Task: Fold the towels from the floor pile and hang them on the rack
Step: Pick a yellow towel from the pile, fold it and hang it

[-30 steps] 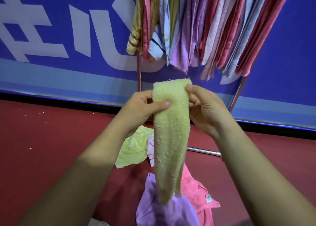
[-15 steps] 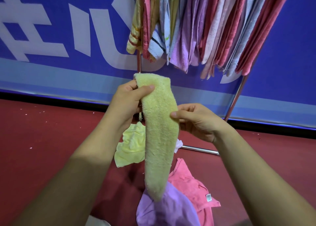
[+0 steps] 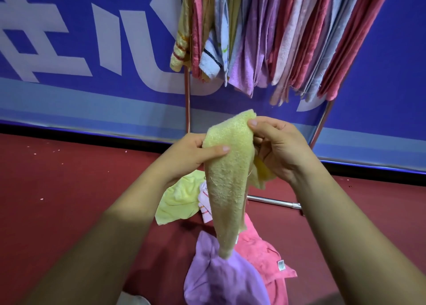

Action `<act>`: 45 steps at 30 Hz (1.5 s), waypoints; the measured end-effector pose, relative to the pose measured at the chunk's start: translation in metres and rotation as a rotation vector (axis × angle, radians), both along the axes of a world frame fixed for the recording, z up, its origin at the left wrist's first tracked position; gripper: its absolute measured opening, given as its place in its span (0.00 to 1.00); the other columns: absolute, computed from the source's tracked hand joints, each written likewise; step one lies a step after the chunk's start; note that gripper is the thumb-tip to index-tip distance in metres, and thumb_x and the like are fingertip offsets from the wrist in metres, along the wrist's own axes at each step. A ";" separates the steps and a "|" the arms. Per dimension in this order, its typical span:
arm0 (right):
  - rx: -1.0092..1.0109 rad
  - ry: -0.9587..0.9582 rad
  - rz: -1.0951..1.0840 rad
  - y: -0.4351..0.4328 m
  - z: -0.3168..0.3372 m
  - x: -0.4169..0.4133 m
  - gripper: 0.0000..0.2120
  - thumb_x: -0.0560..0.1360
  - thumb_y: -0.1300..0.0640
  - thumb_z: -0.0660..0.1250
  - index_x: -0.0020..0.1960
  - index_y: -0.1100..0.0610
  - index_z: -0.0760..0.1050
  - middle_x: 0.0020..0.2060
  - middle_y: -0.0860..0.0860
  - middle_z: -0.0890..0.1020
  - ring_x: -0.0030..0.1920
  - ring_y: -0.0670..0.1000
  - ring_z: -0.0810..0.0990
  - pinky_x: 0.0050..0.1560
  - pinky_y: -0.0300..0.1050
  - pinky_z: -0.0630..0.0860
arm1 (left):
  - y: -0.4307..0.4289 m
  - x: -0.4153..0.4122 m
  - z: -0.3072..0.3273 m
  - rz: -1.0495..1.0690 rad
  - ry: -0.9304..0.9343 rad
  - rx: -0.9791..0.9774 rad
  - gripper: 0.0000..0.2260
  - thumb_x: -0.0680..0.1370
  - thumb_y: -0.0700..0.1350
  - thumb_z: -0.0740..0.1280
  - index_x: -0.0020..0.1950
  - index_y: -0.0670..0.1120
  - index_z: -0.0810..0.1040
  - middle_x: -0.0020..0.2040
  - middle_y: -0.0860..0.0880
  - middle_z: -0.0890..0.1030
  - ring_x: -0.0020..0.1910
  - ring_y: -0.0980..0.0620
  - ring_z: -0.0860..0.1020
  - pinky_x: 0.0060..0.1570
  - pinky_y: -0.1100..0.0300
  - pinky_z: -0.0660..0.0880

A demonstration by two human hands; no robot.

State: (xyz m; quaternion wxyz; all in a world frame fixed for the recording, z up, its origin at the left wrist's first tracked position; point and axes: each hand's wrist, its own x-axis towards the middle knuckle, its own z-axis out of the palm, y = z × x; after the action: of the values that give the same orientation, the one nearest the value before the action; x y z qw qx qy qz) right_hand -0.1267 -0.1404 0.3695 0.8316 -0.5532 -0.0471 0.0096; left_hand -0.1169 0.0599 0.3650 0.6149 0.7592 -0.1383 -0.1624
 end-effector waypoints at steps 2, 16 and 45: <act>-0.006 0.031 -0.028 -0.002 -0.001 0.001 0.06 0.78 0.64 0.66 0.44 0.63 0.81 0.39 0.59 0.76 0.38 0.52 0.74 0.43 0.44 0.76 | -0.003 0.000 0.000 0.024 -0.028 -0.023 0.09 0.77 0.44 0.71 0.56 0.45 0.83 0.49 0.47 0.87 0.50 0.50 0.85 0.51 0.55 0.81; -0.207 0.175 0.206 0.000 -0.020 -0.003 0.10 0.71 0.55 0.73 0.47 0.62 0.84 0.47 0.60 0.85 0.47 0.56 0.83 0.50 0.46 0.79 | -0.010 0.005 0.007 0.228 -0.090 -0.261 0.10 0.78 0.40 0.70 0.59 0.47 0.80 0.52 0.47 0.86 0.52 0.48 0.85 0.50 0.52 0.81; -0.118 0.027 -0.086 -0.010 -0.004 -0.001 0.06 0.79 0.58 0.68 0.45 0.58 0.80 0.41 0.57 0.78 0.42 0.55 0.75 0.42 0.46 0.70 | -0.018 -0.002 -0.005 0.124 -0.004 -0.225 0.05 0.78 0.42 0.69 0.50 0.45 0.84 0.42 0.47 0.85 0.40 0.52 0.83 0.44 0.56 0.81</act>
State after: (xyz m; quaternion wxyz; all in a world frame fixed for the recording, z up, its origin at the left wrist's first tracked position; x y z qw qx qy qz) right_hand -0.1278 -0.1504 0.3653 0.7978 -0.6026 -0.0113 -0.0162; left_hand -0.1191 0.0424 0.3598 0.7047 0.6929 -0.1097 -0.1059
